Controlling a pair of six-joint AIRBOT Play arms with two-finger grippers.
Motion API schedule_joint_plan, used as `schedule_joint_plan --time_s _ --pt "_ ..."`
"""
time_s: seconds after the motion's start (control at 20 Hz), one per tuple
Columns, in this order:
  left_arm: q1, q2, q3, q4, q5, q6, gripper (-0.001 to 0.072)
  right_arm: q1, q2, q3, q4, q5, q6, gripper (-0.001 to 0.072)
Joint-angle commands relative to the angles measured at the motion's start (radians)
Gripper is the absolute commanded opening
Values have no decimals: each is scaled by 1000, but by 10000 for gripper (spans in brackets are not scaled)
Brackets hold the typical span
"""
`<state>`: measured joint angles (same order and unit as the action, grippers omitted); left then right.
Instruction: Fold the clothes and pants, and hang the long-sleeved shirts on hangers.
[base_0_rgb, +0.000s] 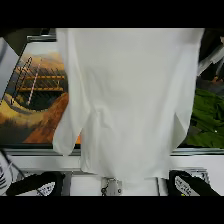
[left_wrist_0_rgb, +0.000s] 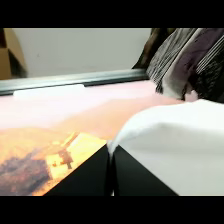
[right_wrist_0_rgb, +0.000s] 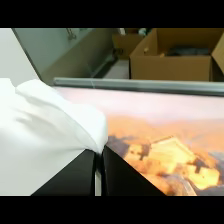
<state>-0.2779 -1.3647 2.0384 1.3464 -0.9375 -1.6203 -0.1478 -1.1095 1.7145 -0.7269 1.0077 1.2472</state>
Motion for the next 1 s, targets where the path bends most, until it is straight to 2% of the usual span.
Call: schedule_joint_plan --time_s 0.0,0.15,0.25,0.35,0.45,0.5,0.65,0.8,0.85,0.9,0.95 --pt "67 -172 10 -51 36 -13 16 36 -196 2 -163 -46 10 16" --pt "135 -208 10 -244 22 11 16 37 -247 2 -204 -72 6 16" --pt "158 -196 9 -264 -66 38 16 37 -221 1 -292 -37 6 16" --pt "145 -135 -83 -225 -153 54 15 45 -169 -30 -452 56 23 15" --pt "92 -27 -301 -119 -151 63 15 59 -84 -175 -575 99 26 15" --pt "55 37 -442 -71 -126 63 15 62 -32 -285 -587 97 26 14" --pt "-60 197 -859 -63 -68 62 16 64 143 -692 -587 82 25 16" --pt "-208 300 -1208 -63 -17 61 17 64 283 -1011 -587 82 25 32" --pt "-254 321 -1289 -64 4 60 17 64 321 -1080 -587 82 25 113" --pt "-299 337 -1352 -64 18 44 99 64 350 -1121 -587 84 25 347" --pt "-331 349 -1389 -64 27 22 406 64 375 -1140 -589 91 25 616"
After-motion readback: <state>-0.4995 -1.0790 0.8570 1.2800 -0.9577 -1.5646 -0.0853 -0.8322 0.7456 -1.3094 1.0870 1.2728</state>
